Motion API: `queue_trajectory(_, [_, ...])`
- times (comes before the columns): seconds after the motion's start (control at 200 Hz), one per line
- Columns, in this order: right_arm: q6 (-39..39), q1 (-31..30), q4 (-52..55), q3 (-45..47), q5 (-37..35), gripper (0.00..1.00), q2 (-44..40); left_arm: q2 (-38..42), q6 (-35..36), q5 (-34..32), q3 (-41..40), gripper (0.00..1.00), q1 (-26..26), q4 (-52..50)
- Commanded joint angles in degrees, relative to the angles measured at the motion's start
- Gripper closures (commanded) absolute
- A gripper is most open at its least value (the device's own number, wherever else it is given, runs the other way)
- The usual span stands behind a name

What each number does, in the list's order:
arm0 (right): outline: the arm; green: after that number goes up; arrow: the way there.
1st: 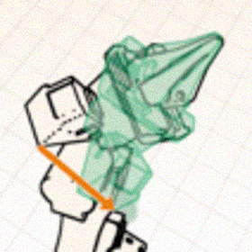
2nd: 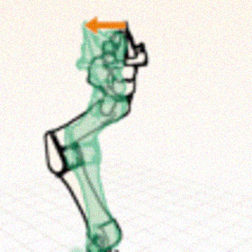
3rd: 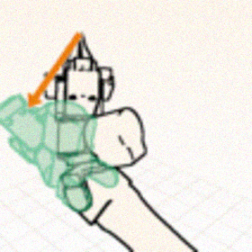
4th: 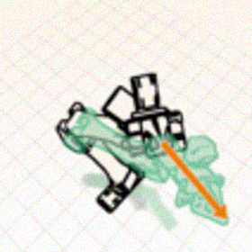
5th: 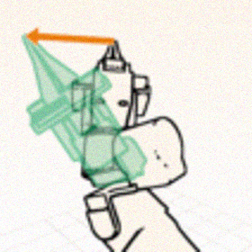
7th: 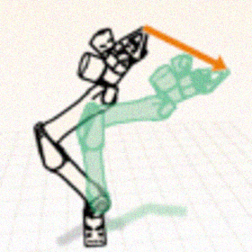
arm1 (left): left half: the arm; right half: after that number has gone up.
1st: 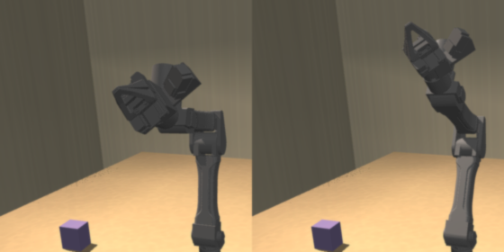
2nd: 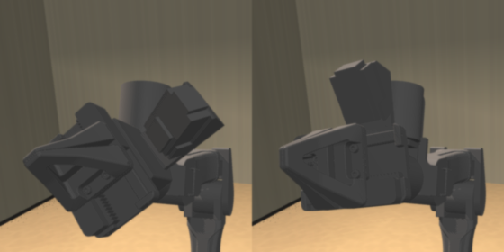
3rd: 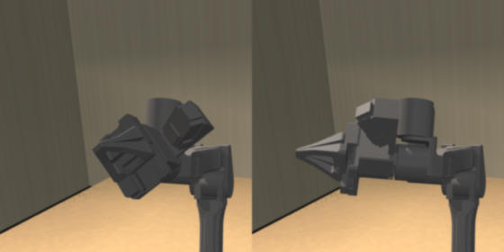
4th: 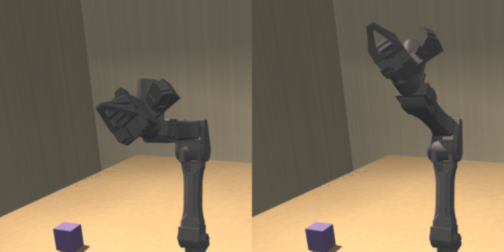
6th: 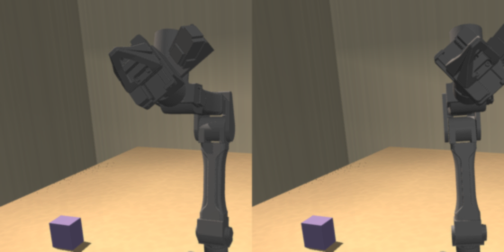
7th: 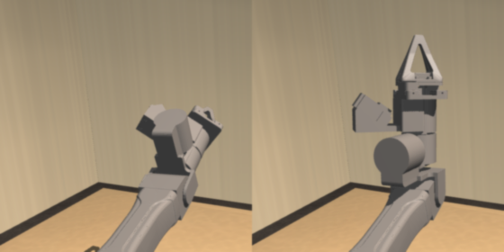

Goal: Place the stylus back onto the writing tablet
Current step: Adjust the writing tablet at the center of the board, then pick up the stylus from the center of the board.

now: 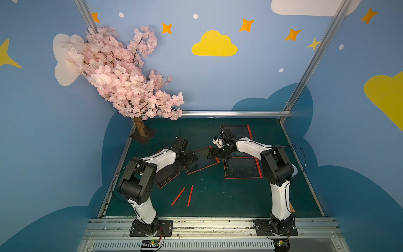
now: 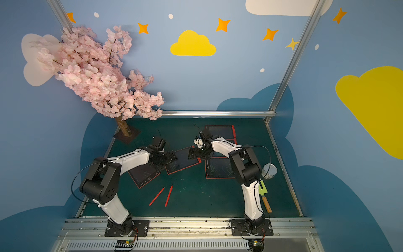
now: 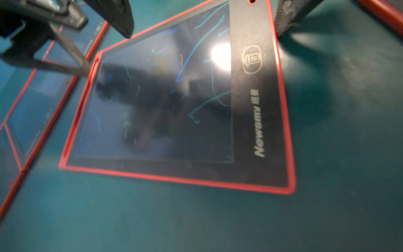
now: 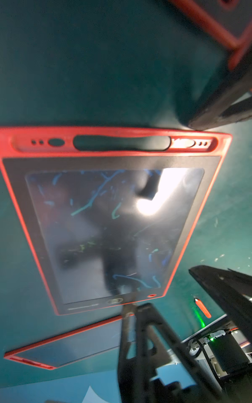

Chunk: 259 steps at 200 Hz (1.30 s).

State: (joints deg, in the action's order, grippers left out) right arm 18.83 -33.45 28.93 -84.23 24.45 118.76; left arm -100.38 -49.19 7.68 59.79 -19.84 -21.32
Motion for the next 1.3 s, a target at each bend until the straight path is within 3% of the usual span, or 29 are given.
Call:
queue_trajectory(0.0, [4.29, -2.55, 0.70, 3.60, -1.15, 0.05, -2.69, -2.18, 3.91, -2.08, 3.04, 0.01, 0.57, -3.55])
queue_trajectory(0.375, [12.36, -5.36, -4.50, 15.75, -7.97, 0.05, -13.90, 0.70, 6.70, -3.54, 2.59, 0.01, 0.52, -5.42])
queue_trajectory(0.671, [10.21, -5.92, -5.97, 23.60, -8.97, 0.05, -26.11, 13.82, 15.03, -6.25, -0.53, 0.01, -0.67, -11.36])
queue_trajectory(0.916, [11.93, -5.57, -9.09, 32.70, -8.22, 0.05, -38.88, 22.15, 17.31, -6.01, -4.48, 0.04, -6.23, -17.47])
queue_trajectory(1.292, [10.52, -5.51, -5.53, 36.06, -6.68, 0.06, -49.41, 27.28, 14.38, -1.56, -12.10, 0.35, -12.35, -23.15])
